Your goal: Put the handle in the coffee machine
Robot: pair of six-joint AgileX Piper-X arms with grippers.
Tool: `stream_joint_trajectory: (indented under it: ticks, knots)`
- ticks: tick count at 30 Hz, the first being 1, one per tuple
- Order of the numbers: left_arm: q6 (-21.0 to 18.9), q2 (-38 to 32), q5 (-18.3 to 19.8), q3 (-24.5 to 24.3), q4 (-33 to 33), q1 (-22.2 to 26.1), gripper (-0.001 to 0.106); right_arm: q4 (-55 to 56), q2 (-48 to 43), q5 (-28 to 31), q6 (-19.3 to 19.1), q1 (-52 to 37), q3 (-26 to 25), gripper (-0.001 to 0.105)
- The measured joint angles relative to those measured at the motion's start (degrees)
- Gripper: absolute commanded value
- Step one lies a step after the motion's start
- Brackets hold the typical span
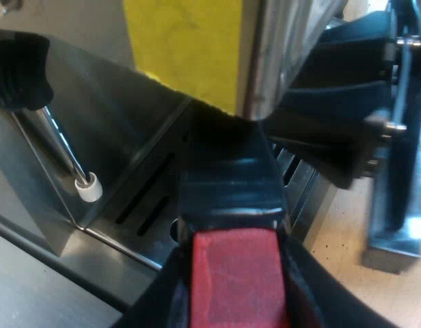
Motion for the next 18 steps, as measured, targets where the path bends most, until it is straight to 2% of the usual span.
stream_joint_trajectory:
  ticks: [10, 18]
  knots:
    - [0.0, 0.0, 0.0, -0.1, 0.0, 0.0, 0.000, -4.3, 3.5, 1.8, -1.0, -1.9, -4.1, 0.028]
    - [0.0, 0.0, 0.0, -0.1, 0.0, 0.0, 0.000, -5.7, 3.5, 2.2, -1.3, -3.8, -4.6, 0.028]
